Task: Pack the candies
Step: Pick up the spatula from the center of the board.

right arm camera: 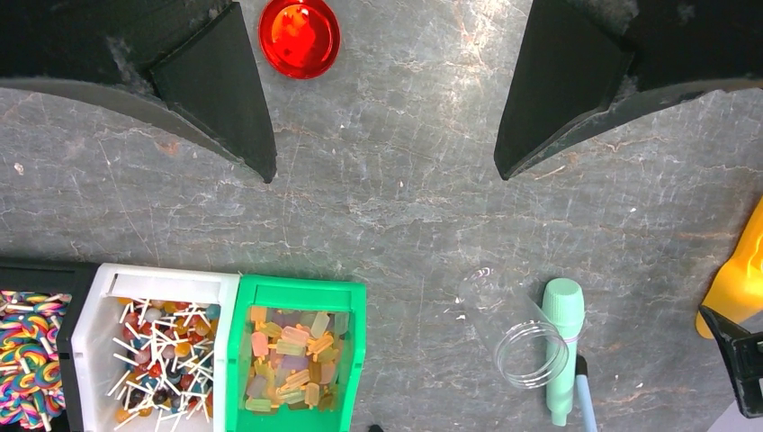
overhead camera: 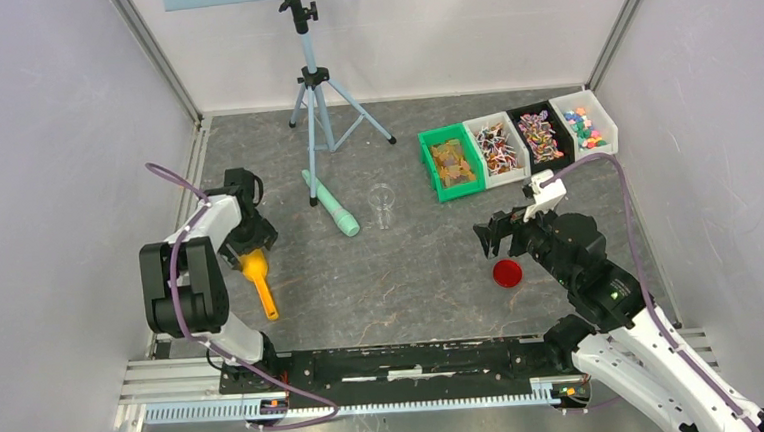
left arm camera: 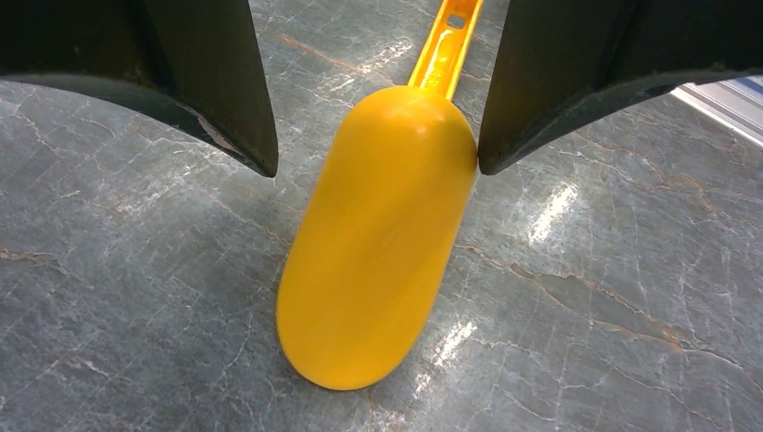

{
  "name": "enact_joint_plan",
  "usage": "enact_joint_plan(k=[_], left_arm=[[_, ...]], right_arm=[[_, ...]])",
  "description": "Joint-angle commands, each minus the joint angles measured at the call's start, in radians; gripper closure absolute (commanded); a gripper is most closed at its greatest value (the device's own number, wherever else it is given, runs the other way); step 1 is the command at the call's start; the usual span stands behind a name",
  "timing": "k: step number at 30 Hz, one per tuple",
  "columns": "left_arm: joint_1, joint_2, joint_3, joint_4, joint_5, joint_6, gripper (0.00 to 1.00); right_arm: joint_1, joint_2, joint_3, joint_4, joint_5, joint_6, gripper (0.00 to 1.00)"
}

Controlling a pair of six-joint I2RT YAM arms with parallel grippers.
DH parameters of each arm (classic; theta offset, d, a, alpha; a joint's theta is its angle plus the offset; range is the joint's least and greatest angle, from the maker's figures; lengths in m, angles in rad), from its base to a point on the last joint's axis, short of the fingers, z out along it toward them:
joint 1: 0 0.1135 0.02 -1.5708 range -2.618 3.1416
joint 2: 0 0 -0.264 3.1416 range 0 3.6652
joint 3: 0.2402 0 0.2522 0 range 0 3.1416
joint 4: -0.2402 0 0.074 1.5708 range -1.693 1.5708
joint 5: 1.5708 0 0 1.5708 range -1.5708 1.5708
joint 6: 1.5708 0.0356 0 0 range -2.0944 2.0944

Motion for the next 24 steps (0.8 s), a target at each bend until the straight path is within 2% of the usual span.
enact_joint_plan(k=[1,7,13,16,24], left_arm=[[0.007,0.015,-0.012,0.034,0.001,0.051,0.14],[0.01,0.076,-0.009,0.016,0.007,0.06,0.17],[0.01,-0.004,0.003,0.014,0.01,0.08,0.37],[0.01,-0.055,0.023,-0.004,0.045,0.086,0.43],[0.009,-0.292,0.098,-0.007,0.359,0.094,0.51]], right_arm=[[-0.001,-0.015,0.035,0.006,0.011,-0.002,0.02],[0.0,-0.016,0.028,0.01,0.005,0.015,0.02],[0.0,-0.038,0.011,0.014,-0.002,0.042,0.02],[-0.001,-0.042,0.005,0.036,-0.03,0.044,0.02],[0.0,-0.048,-0.032,0.22,-0.236,0.086,0.02]])
